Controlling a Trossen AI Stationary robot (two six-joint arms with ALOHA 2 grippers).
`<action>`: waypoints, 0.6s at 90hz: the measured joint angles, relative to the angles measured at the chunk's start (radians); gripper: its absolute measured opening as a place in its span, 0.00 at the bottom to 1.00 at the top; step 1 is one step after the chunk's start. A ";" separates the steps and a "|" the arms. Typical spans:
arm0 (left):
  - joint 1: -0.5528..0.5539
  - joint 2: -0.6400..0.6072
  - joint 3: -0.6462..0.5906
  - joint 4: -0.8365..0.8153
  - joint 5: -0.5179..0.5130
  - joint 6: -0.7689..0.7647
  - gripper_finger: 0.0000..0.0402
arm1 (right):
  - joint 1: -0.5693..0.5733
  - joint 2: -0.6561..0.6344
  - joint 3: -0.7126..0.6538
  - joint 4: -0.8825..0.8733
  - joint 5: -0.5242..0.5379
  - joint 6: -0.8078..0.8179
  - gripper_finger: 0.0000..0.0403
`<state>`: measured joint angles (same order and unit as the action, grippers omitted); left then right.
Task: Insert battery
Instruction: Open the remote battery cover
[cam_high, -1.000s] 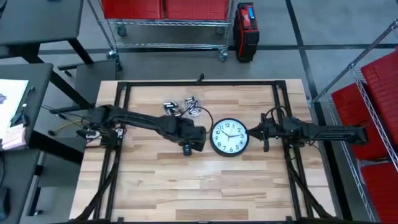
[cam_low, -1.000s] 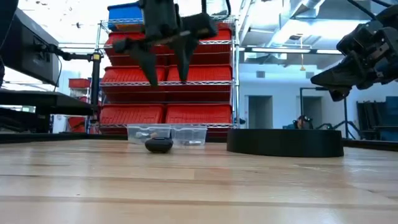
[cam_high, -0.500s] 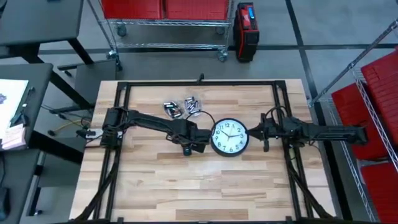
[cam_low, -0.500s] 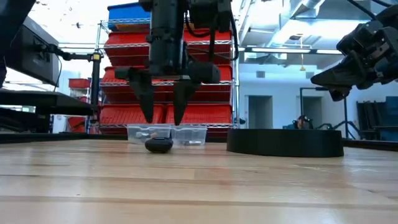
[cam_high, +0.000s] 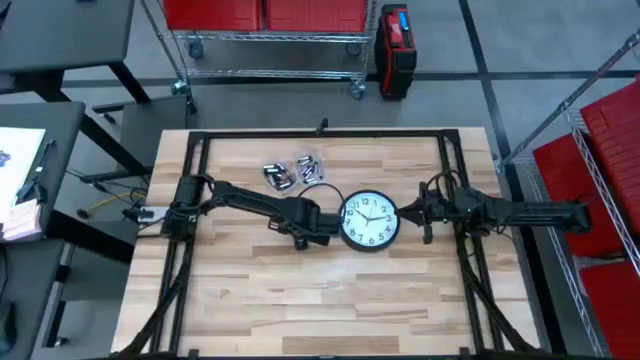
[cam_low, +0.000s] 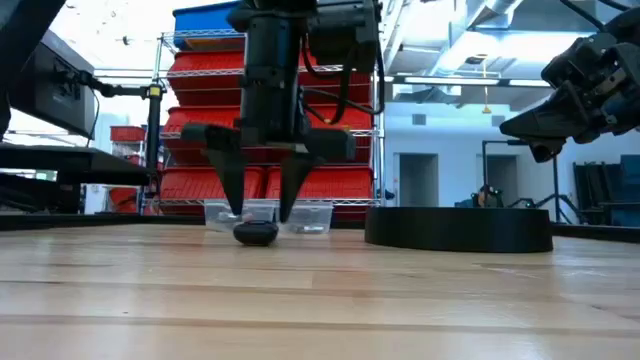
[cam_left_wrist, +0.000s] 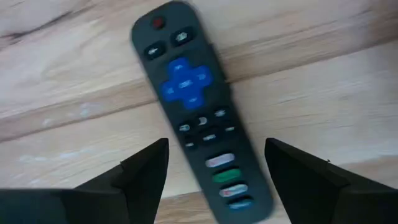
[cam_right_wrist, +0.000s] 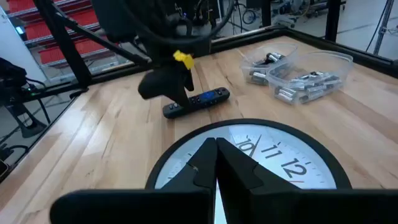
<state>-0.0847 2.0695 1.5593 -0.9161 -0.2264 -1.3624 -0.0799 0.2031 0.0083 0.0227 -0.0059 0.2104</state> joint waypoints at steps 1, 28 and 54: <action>0.000 0.002 0.000 0.001 0.001 -0.001 0.62 | 0.000 0.000 0.000 0.000 0.000 0.000 0.00; -0.015 0.048 0.002 -0.014 0.002 0.003 0.62 | 0.000 0.000 0.000 -0.004 0.001 0.000 0.00; -0.026 0.055 0.003 -0.004 -0.001 0.156 0.55 | 0.000 0.000 0.000 -0.005 0.001 0.000 0.00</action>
<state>-0.1104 2.1247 1.5623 -0.9205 -0.2278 -1.2062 -0.0799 0.2028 0.0086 0.0181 -0.0051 0.2104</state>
